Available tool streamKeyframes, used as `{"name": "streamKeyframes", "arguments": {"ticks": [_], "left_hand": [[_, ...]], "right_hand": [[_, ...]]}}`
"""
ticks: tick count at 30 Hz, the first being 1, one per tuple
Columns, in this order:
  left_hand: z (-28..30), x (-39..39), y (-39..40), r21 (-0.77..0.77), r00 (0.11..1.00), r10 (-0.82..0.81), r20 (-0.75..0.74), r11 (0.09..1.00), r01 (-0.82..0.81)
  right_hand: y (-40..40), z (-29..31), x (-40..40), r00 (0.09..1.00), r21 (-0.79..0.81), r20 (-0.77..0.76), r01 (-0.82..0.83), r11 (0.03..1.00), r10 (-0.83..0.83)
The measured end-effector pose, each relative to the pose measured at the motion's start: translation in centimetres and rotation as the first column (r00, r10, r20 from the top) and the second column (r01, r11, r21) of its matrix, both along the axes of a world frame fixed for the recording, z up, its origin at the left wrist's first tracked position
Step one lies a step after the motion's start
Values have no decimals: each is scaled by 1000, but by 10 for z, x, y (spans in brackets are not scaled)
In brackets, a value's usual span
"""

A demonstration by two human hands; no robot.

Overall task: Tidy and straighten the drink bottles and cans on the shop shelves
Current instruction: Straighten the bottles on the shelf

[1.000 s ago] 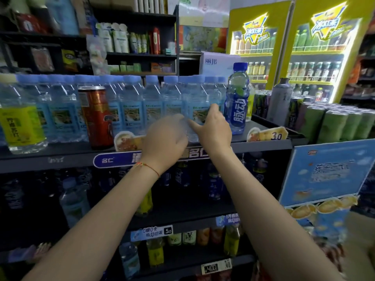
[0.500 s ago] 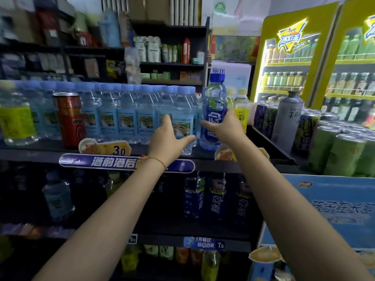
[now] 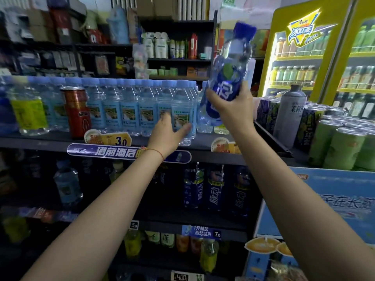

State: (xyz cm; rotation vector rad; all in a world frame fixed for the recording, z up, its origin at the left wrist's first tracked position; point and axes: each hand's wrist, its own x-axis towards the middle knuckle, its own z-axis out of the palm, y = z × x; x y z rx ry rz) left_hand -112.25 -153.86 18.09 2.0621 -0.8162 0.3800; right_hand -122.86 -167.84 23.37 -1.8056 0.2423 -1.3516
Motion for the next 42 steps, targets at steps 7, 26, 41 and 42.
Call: {"name": "streamKeyframes", "arguments": {"ticks": [7,26,41,42], "left_hand": [[3,-23,72,-561,963,-207,-173,825,76],[-188,105,337,-353,837,25,-547,900,-257],[-219,321,401,-226,884,152,-441,935,-273],[-217,329,395,-204,887,141,-440,946,-252]], "right_hand": [[79,-19,-7,939,93,-62,-333,938,339],[331,-234,174,541,156,-627,-617,771,560],[370,-265,316,686,170,-702,-101,980,192],[369,-268,321,683,190,-698,-113,975,215]]}}
